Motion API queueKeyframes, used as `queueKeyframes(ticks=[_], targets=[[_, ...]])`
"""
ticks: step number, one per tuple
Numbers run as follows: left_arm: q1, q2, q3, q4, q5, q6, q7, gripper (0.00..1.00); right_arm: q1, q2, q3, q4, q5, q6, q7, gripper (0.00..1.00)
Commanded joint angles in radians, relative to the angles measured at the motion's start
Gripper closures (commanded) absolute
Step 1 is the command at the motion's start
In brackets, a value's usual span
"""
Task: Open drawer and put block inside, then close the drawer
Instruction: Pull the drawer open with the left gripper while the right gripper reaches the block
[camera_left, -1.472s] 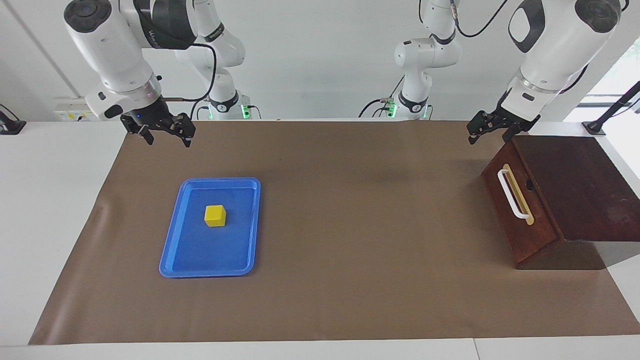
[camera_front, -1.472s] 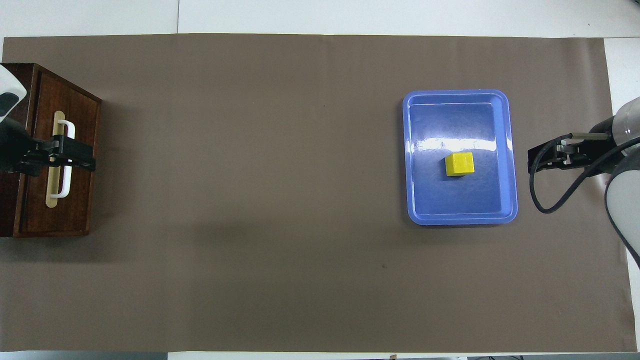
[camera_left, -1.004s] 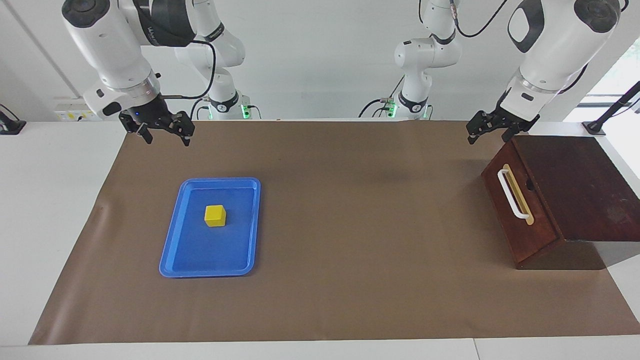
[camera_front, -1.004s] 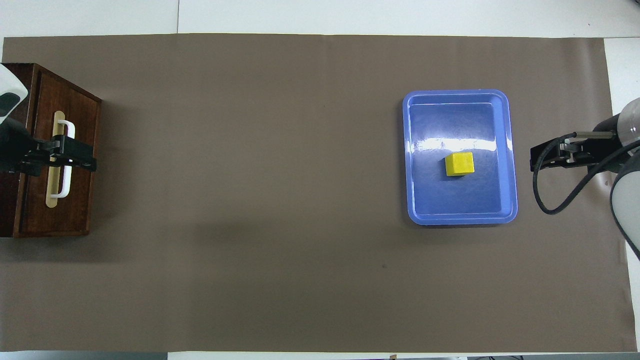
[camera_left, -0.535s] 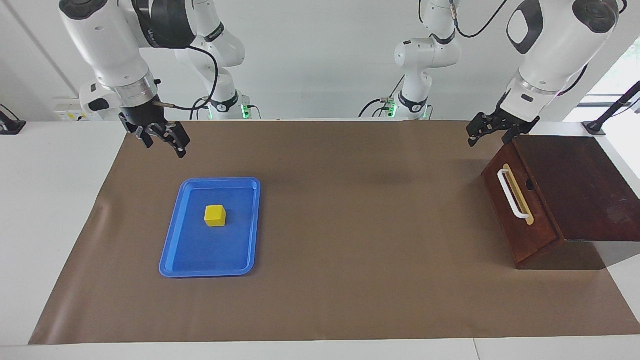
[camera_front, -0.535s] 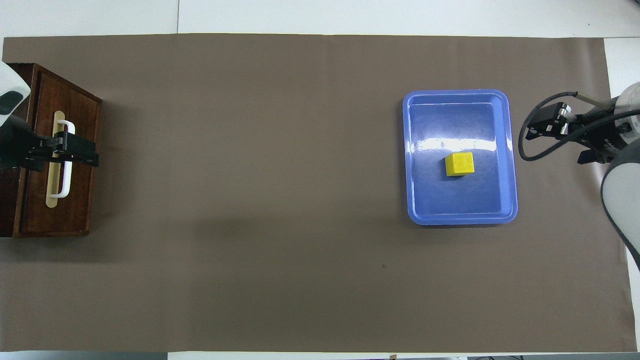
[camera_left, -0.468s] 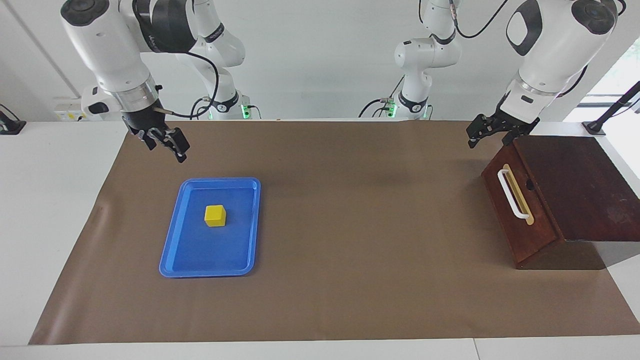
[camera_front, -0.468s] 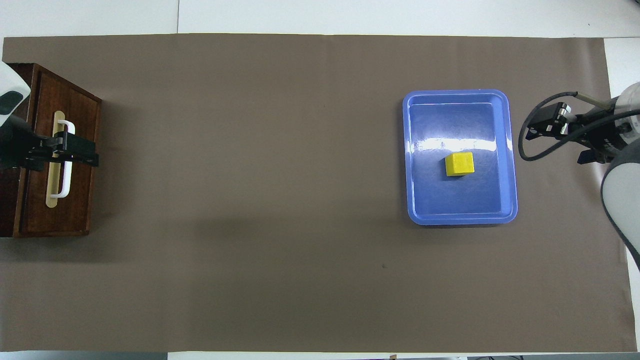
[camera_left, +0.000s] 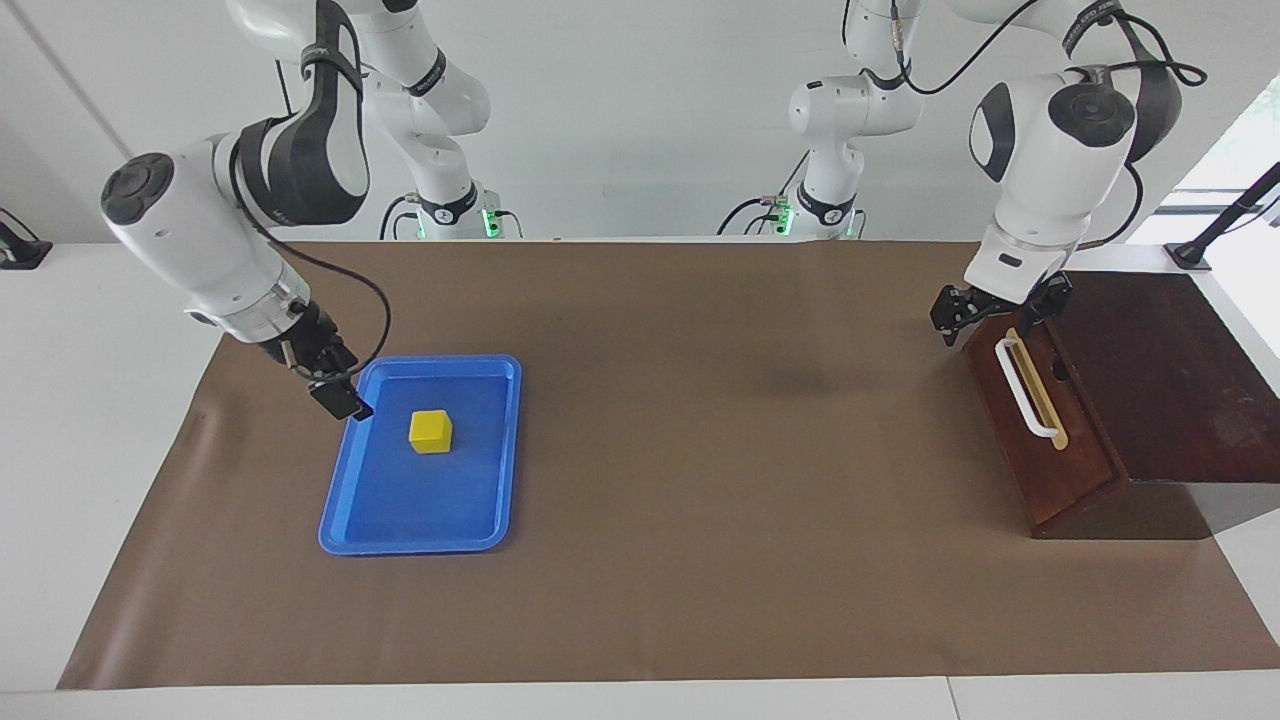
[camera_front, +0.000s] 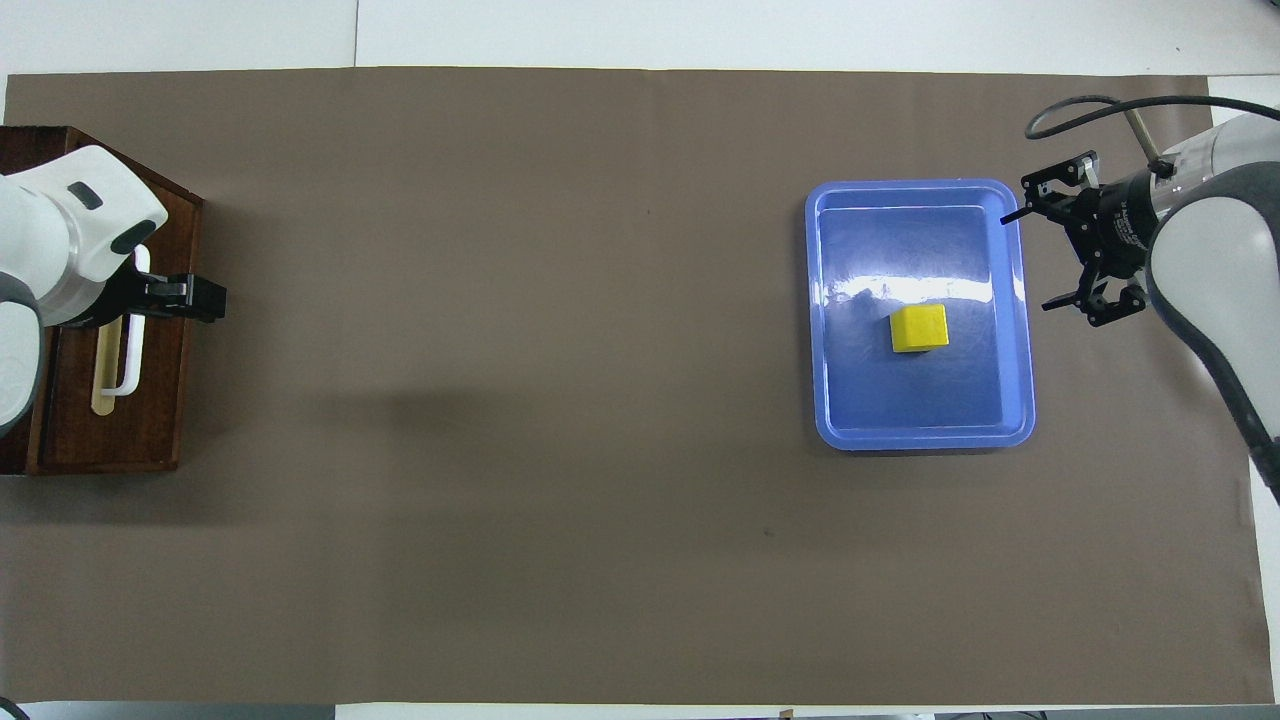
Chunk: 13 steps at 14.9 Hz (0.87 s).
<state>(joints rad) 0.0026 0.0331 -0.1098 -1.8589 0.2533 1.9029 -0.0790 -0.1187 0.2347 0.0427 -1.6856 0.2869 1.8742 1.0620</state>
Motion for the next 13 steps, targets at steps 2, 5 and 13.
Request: queueKeyframes(ticks=[2, 5, 13], targets=[[0.002, 0.093, 0.007, -0.026, 0.119, 0.137, 0.004, 0.0, -0.033, 0.008, 0.008, -0.058, 0.152, 0.077, 0.157, 0.0], [0.043, 0.094, 0.009, -0.104, 0.155, 0.271, 0.008, 0.0, -0.065, 0.049, 0.006, -0.124, 0.27, 0.077, 0.184, 0.0], [0.046, 0.14, 0.009, -0.149, 0.236, 0.347, 0.001, 0.0, -0.084, 0.101, 0.006, -0.187, 0.333, 0.086, 0.049, 0.0]])
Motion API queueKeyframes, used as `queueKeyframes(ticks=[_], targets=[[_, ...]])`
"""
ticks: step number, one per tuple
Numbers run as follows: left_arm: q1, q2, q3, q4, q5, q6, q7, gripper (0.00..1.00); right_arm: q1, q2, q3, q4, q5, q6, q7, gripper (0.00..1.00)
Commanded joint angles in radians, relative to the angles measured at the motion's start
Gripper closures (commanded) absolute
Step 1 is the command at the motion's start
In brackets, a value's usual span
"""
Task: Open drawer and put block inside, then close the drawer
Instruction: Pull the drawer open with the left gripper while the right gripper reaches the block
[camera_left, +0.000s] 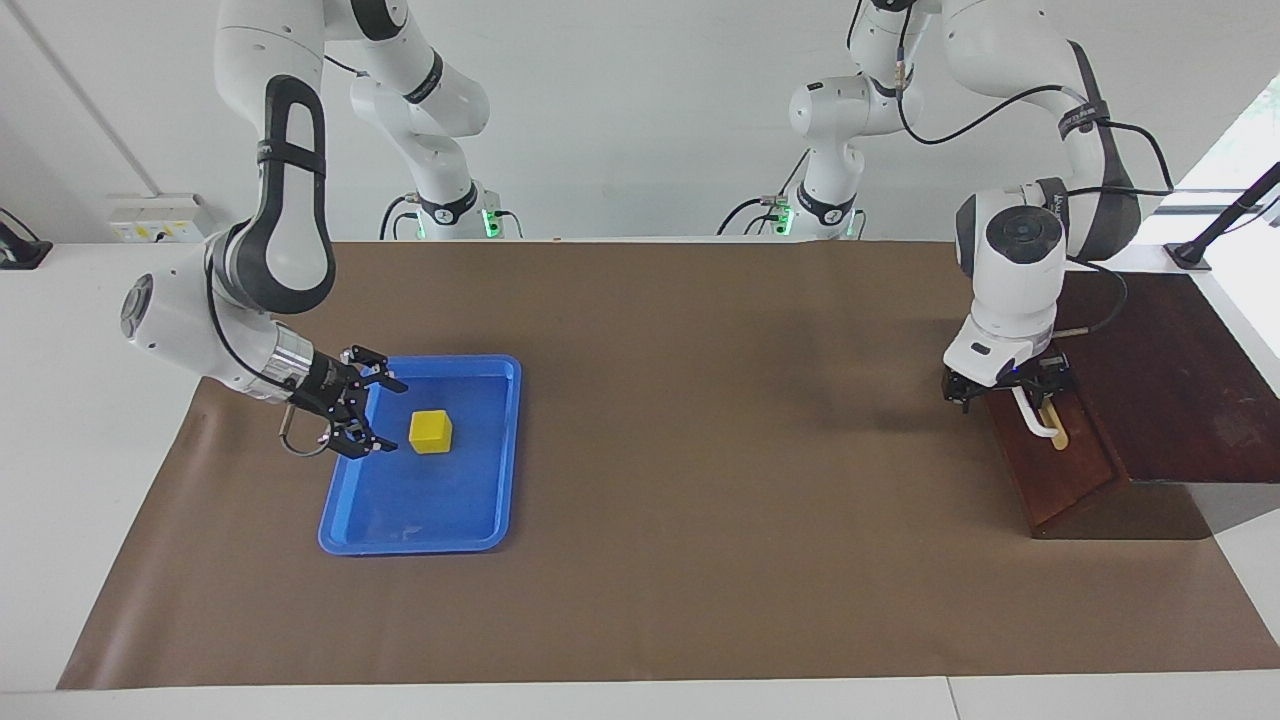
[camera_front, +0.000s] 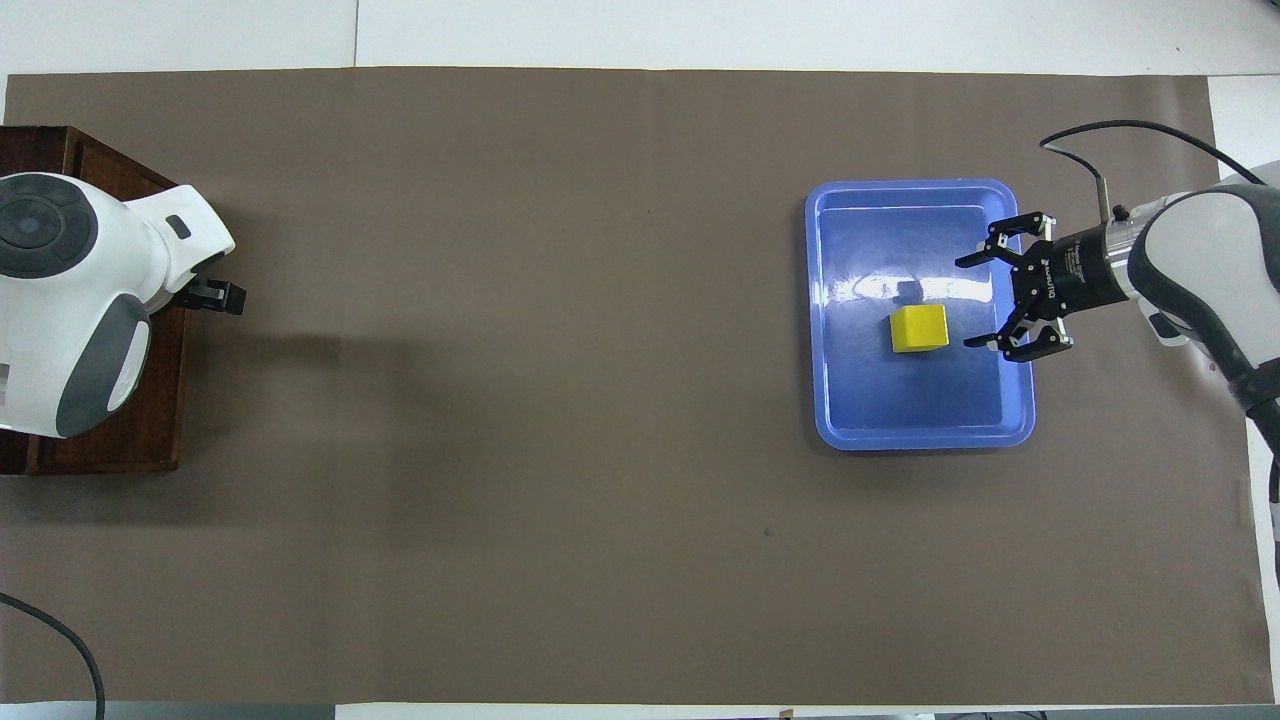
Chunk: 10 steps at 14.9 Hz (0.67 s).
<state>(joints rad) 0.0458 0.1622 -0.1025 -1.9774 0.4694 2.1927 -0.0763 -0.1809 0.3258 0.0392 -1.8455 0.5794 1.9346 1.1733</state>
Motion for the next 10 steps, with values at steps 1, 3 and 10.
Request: queueKeyframes(ticks=[1, 3, 10], targets=[[0.002, 0.022, 0.0, -0.029, 0.02, 0.076, -0.006, 0.0, -0.02, 0.015, 0.011, -0.035, 0.051, 0.049, -0.075, 0.0], [-0.015, 0.033, -0.003, -0.023, 0.018, 0.081, -0.052, 0.0, -0.018, 0.018, 0.011, -0.06, 0.066, 0.088, -0.092, 0.0], [-0.184, 0.04, -0.005, 0.029, -0.116, 0.016, -0.243, 0.0, -0.018, 0.059, 0.011, -0.112, 0.115, 0.156, -0.179, 0.0]])
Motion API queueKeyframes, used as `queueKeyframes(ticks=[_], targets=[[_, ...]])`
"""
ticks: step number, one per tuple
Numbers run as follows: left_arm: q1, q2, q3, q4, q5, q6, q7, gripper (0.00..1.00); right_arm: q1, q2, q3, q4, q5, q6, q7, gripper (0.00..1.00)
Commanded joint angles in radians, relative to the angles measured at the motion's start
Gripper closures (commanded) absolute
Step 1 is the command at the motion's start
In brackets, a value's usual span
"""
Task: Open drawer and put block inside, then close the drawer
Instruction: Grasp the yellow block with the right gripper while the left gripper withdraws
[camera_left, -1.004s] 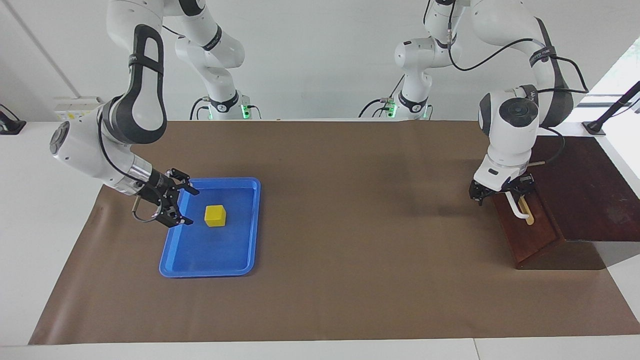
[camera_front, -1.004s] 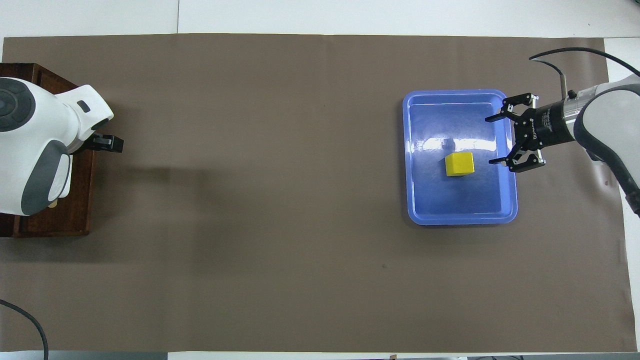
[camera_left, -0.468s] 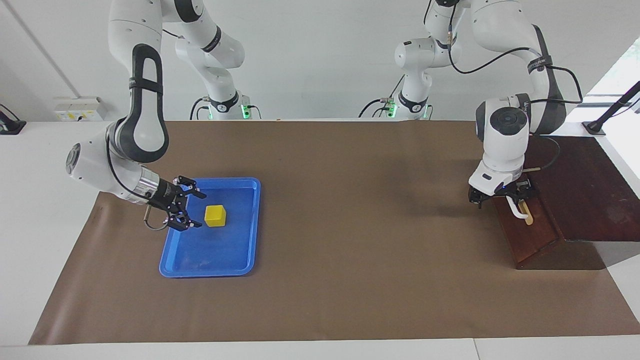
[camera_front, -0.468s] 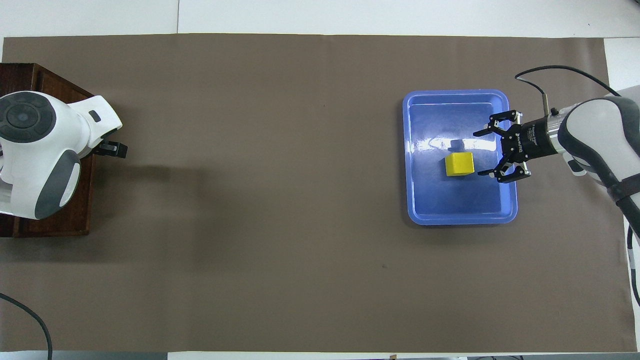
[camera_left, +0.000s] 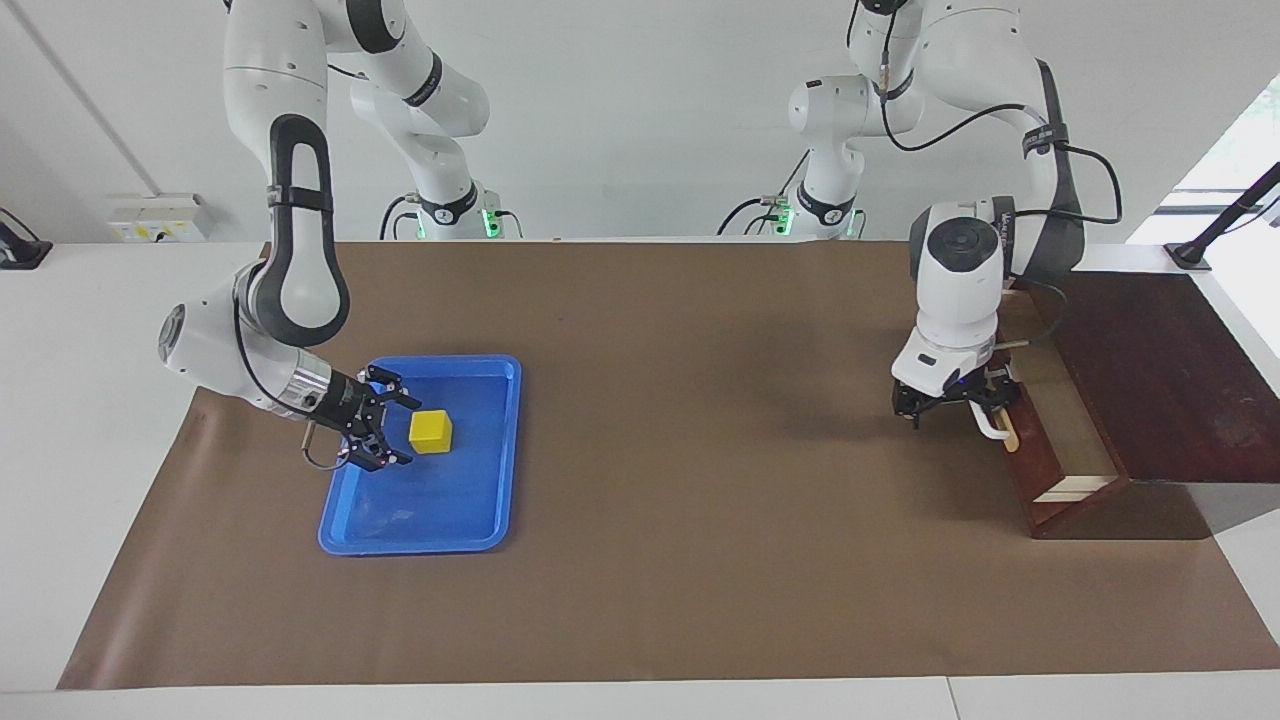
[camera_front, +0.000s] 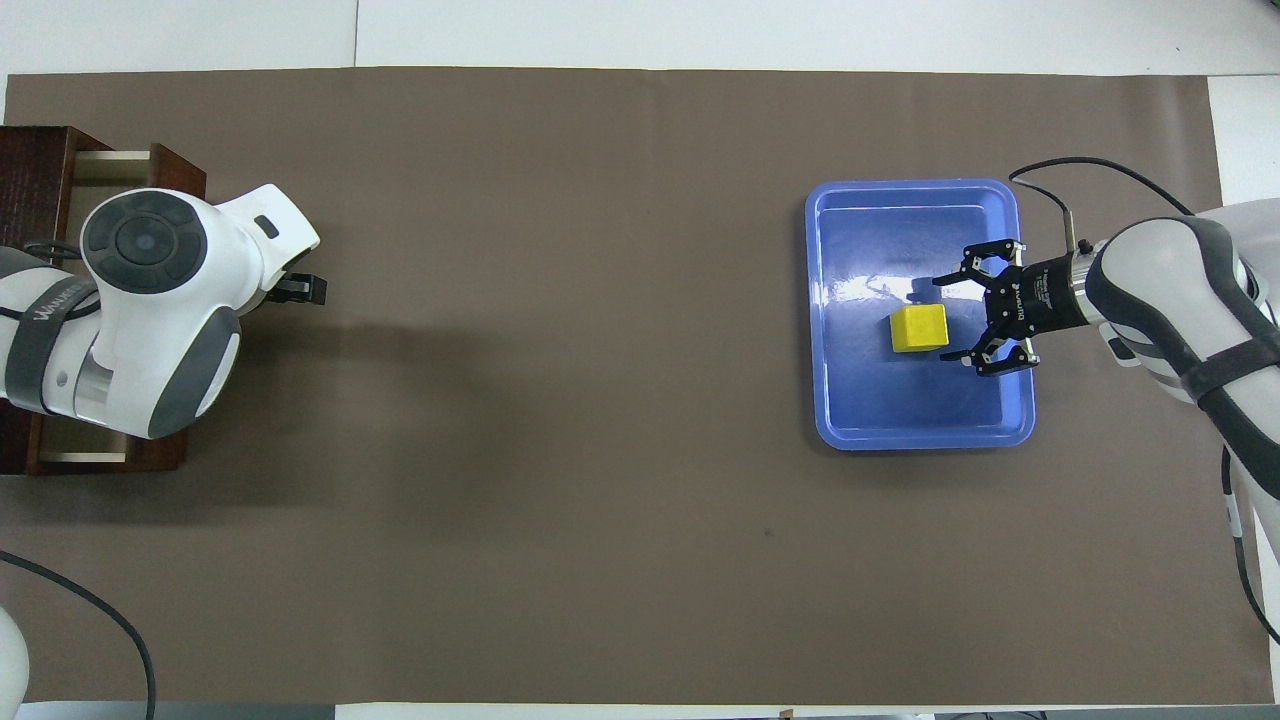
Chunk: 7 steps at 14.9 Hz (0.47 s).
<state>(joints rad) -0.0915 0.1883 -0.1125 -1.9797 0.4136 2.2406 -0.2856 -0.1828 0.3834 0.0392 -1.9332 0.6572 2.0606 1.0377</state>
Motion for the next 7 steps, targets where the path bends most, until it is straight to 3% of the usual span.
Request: queueKeyframes(ticks=[1, 7], targets=[[-0.066, 0.014, 0.007, 0.044, -0.084, -0.044, -0.041, 0.0, -0.017, 0.0, 0.011, -0.032, 0.044, 0.038, -0.047, 0.0], [-0.097, 0.019, 0.008, 0.041, -0.098, -0.052, -0.118, 0.0, -0.012, -0.006, 0.011, -0.061, 0.084, 0.075, -0.057, 0.0]])
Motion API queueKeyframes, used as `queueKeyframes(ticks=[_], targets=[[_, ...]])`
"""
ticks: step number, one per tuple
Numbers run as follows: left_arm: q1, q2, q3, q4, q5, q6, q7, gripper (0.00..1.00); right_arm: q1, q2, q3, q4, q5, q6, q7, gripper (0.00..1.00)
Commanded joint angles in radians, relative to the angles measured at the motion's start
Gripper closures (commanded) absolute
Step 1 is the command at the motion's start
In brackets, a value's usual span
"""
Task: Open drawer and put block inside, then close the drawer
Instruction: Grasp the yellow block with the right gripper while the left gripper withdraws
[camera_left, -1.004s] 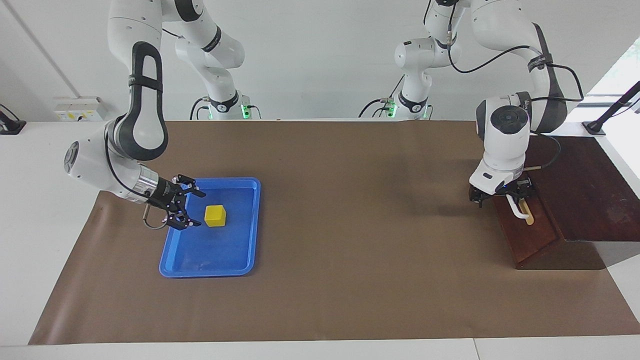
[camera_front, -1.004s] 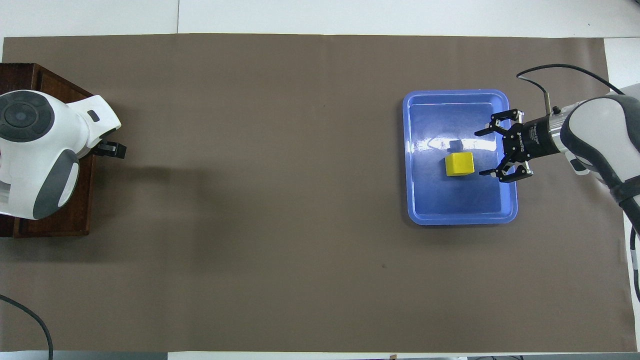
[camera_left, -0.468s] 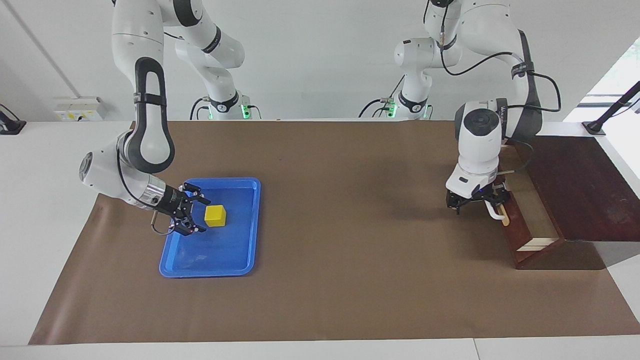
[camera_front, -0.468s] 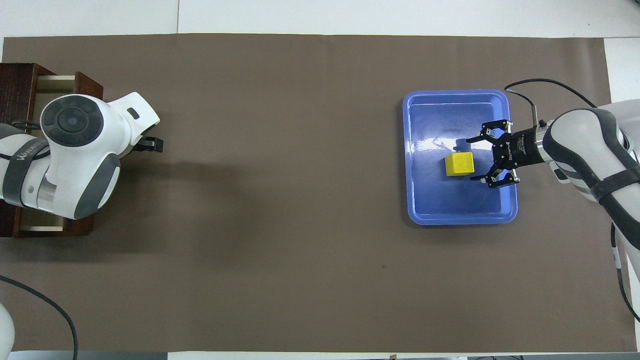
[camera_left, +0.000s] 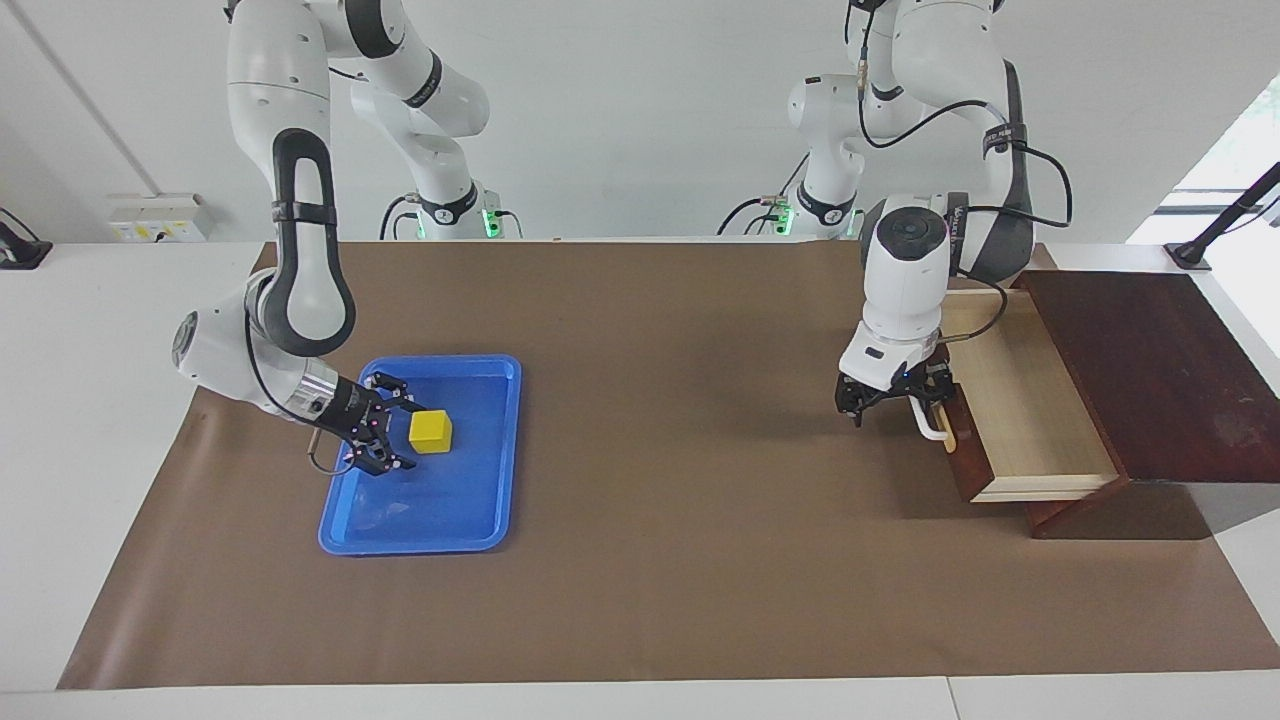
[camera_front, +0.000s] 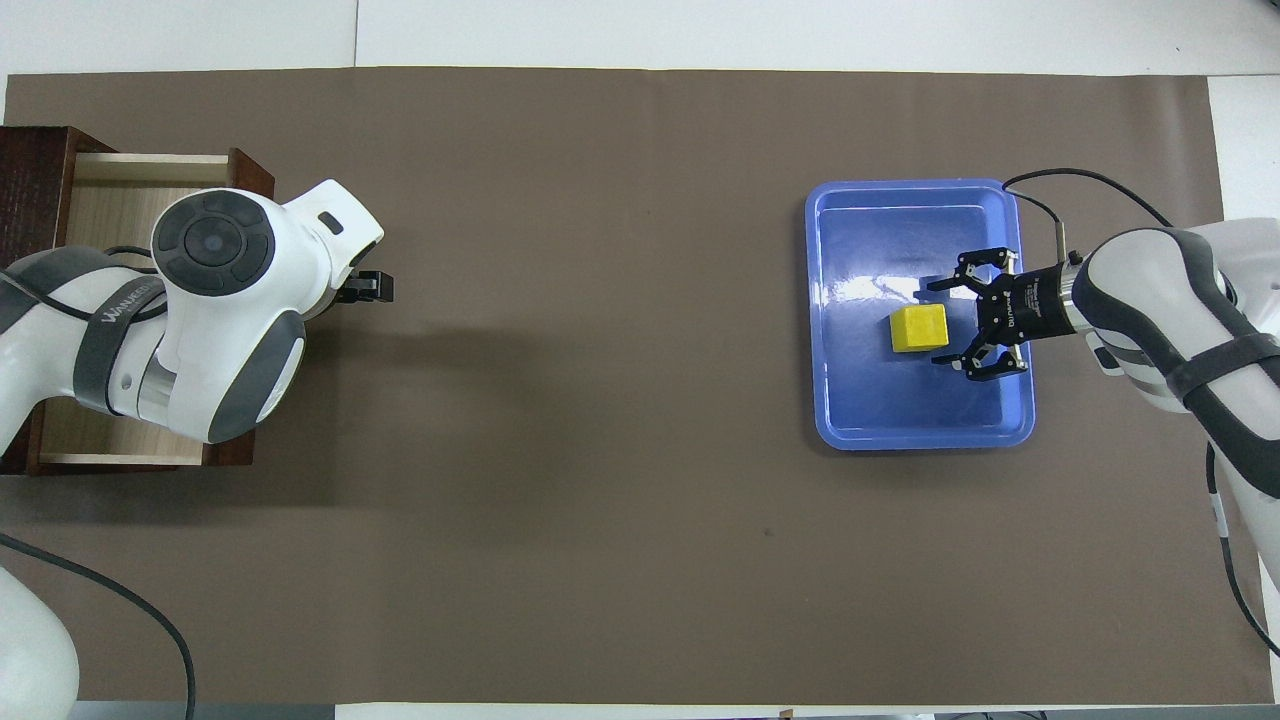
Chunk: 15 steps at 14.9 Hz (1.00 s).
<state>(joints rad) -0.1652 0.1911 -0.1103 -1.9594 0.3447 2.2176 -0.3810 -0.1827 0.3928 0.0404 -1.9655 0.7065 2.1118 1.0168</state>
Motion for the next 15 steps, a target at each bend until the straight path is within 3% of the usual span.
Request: queueKeyframes(ticks=[1, 5, 10, 12, 15], targets=[[-0.02, 0.016, 0.006, 0.02, -0.029, -0.032, -0.021, 0.0, -0.012, -0.015, 0.01, -0.029, 0.034, 0.024, -0.037, 0.0], [-0.013, 0.016, 0.008, 0.074, -0.029, -0.113, -0.015, 0.0, -0.012, -0.017, 0.01, -0.029, 0.034, 0.022, -0.04, 0.06], [-0.022, 0.018, 0.008, 0.25, -0.096, -0.317, -0.025, 0.0, -0.014, -0.017, 0.012, -0.03, 0.036, 0.02, -0.057, 0.21], [-0.025, 0.011, 0.011, 0.325, -0.163, -0.407, -0.048, 0.0, -0.014, -0.018, 0.012, -0.03, 0.044, 0.019, -0.058, 0.33], [-0.014, -0.033, 0.014, 0.392, -0.272, -0.506, -0.189, 0.0, -0.014, -0.019, 0.01, -0.035, 0.057, 0.014, -0.073, 0.65]])
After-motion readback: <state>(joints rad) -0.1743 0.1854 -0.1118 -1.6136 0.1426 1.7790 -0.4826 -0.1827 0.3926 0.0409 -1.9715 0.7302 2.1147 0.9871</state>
